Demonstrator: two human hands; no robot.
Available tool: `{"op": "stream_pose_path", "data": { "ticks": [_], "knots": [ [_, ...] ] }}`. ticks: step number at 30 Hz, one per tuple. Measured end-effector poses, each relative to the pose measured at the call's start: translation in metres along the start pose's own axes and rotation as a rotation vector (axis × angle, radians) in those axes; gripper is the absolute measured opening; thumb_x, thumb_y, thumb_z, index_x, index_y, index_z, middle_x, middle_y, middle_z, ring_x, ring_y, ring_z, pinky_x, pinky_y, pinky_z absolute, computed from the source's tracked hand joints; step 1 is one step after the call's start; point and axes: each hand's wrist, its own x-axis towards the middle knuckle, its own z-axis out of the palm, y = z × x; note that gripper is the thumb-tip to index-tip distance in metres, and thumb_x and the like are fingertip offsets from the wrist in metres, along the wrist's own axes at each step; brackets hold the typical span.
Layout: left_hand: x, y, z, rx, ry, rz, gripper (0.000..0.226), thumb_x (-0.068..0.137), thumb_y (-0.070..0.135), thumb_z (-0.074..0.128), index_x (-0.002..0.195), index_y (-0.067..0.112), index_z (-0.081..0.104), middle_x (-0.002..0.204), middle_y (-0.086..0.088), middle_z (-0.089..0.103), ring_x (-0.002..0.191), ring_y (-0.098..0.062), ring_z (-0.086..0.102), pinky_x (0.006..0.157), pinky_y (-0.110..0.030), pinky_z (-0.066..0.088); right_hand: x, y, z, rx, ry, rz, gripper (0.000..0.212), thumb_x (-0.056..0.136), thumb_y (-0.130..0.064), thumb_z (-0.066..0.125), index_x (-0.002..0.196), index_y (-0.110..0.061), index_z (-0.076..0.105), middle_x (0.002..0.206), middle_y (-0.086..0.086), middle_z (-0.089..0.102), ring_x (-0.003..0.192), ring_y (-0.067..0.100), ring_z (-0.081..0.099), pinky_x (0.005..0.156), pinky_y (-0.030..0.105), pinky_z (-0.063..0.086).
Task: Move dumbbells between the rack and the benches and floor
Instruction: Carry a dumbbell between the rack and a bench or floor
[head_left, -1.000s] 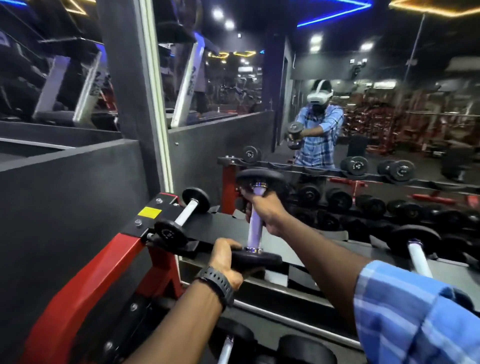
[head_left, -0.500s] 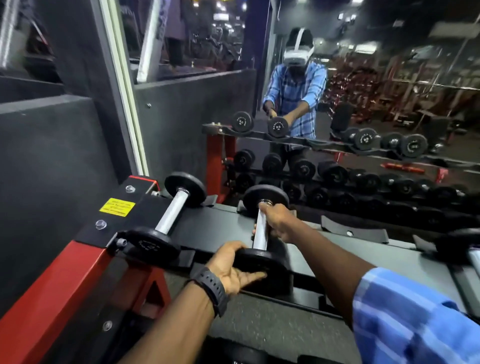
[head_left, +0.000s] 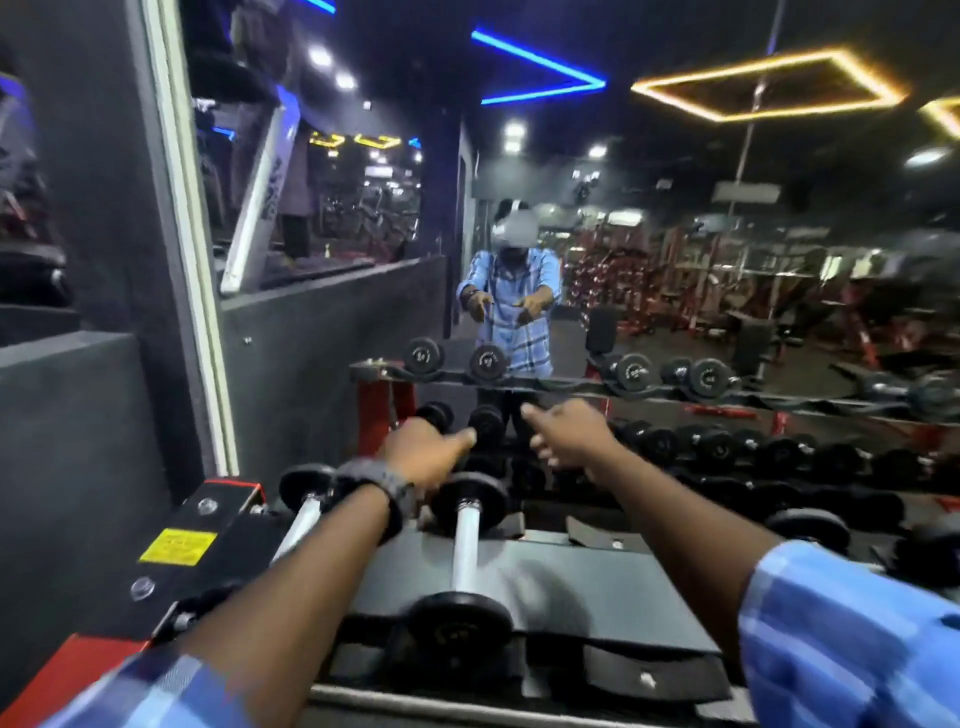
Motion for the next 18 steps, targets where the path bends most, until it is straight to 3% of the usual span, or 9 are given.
{"op": "stream_pose_path", "data": {
  "ticks": [1,3,6,8,12,15,18],
  "knots": [
    [0.006,0.025,-0.006,-0.061,0.068,0.092,0.068,0.069,0.069,0.059,0.073,0.002,0.070,0.089,-0.021,0.076,0.083,-0.037,0.074,0.075,-0.045,0.059,-0.005,-0.018,-0.030,0.055,0.077,-0.034,0.047,0.085,-0.053,0.061,0.067,-0.010,0.064,0.069,0.010,0.070,0.054,0.023,0.062,0.059,0.036,0.056],
    [0.006,0.074,-0.015,-0.229,0.167,0.228,0.075,0.058,0.074,0.056,0.068,0.001,0.069,0.082,-0.022,0.074,0.075,-0.035,0.072,0.075,-0.049,0.058,-0.019,-0.049,-0.089,0.173,0.207,-0.086,0.043,0.086,-0.051,0.062,0.067,-0.012,0.065,0.072,0.009,0.071,0.056,0.019,0.062,0.056,0.033,0.054],
    [-0.016,0.132,-0.012,-0.455,0.203,0.318,0.058,0.054,0.070,0.060,0.055,0.012,0.066,0.067,-0.010,0.073,0.063,-0.026,0.066,0.068,-0.038,0.049,-0.048,-0.065,-0.154,0.269,0.311,-0.151,0.047,0.077,-0.061,0.062,0.069,-0.015,0.065,0.073,0.007,0.069,0.058,0.018,0.061,0.054,0.031,0.053],
    [-0.036,0.162,0.007,-0.513,0.166,0.373,0.052,0.060,0.065,0.064,0.055,0.014,0.063,0.066,-0.009,0.070,0.063,-0.026,0.064,0.067,-0.037,0.047,-0.071,-0.060,-0.190,0.243,0.376,-0.155,0.050,0.074,-0.066,0.059,0.071,-0.016,0.066,0.075,0.005,0.072,0.065,0.020,0.067,0.061,0.035,0.057],
    [-0.074,0.214,0.059,-0.559,0.034,0.477,0.044,0.077,0.056,0.064,0.061,0.016,0.060,0.069,-0.008,0.066,0.063,-0.024,0.060,0.065,-0.035,0.048,-0.127,-0.035,-0.262,0.231,0.480,-0.146,0.066,0.061,-0.076,0.055,0.072,-0.013,0.068,0.073,0.005,0.073,0.069,0.025,0.069,0.060,0.034,0.052],
    [-0.118,0.262,0.103,-0.573,-0.078,0.548,0.059,0.060,0.073,0.058,0.067,0.015,0.065,0.074,-0.007,0.074,0.070,-0.031,0.071,0.079,-0.051,0.058,-0.184,-0.011,-0.330,0.181,0.597,-0.132,0.075,0.060,-0.080,0.050,0.075,-0.009,0.070,0.073,0.003,0.075,0.075,0.028,0.072,0.071,0.045,0.056],
    [-0.182,0.315,0.157,-0.596,-0.196,0.662,0.061,0.062,0.073,0.057,0.069,0.014,0.069,0.074,-0.009,0.076,0.079,-0.037,0.074,0.085,-0.058,0.057,-0.262,0.021,-0.406,0.145,0.739,-0.110,0.071,0.062,-0.080,0.049,0.069,-0.013,0.070,0.070,0.002,0.074,0.070,0.028,0.069,0.075,0.050,0.053]
  ]
}}
